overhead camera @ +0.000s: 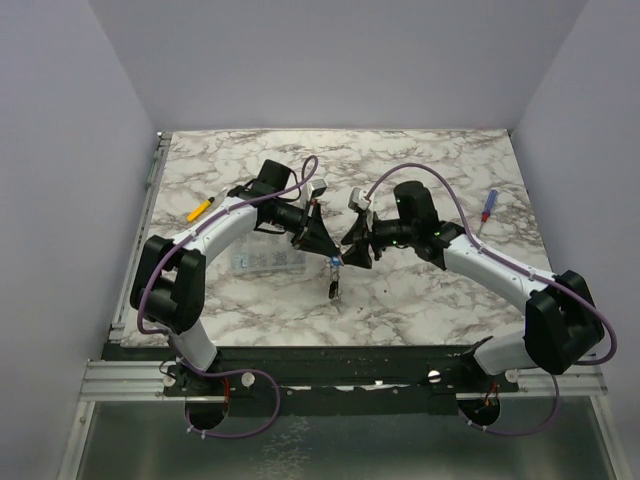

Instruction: Remove the keys from the keyring

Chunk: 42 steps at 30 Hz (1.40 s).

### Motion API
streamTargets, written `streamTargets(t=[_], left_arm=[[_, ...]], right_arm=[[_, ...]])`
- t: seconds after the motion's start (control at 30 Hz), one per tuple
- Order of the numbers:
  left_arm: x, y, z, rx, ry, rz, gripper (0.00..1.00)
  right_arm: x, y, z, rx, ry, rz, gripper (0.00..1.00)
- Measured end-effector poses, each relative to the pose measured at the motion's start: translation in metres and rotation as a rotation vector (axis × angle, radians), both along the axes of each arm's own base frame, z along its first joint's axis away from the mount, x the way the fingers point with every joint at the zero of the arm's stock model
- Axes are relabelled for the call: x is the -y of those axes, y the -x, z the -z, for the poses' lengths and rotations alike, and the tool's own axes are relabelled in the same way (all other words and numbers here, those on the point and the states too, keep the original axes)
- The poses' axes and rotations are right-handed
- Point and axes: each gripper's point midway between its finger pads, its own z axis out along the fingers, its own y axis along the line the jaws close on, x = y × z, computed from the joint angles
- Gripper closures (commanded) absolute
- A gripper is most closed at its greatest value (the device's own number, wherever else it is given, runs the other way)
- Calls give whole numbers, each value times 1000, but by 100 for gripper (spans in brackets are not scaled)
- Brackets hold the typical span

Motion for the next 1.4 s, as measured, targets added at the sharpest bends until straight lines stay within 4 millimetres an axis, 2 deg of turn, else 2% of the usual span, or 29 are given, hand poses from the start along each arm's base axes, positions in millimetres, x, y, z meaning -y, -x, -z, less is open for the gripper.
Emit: streamTargets(t=[0.13,0.2,0.37,0.5,0.53,0.7,0.73,0.93,1.1,1.4], left_arm=[[0,1,-3,0,9,4,100],[0,2,-4,0,13,6,100],[0,2,-4,-2,15,8,100],[-1,2,-4,-3,16,8,100],[-1,2,-4,-3,16,8,100],[0,2,-4,-2,16,8,100],[0,2,-5,-1,16,9,100],[0,1,-7,0,22,10,100],[-4,-6,-10,8,29,-9,100],[-12,-16,-5,11,9,-52,100]], right_arm=[[-2,-3,-5,6,-18,10,57],[-3,-5,-6,12,-24,13,60],[-4,-7,-8,26,-28,18,53],[-4,-10,-9,41,-28,24,56],[-4,-10,-9,44,-28,24,59],[-6,-10,-13,61,-40,16,96],[-7,-11,-15,73,-46,12,99],[-6,-9,-25,116,-60,6,99],[6,-7,-38,187,-70,63,99],[9,-11,-56,231,-118,104,99]])
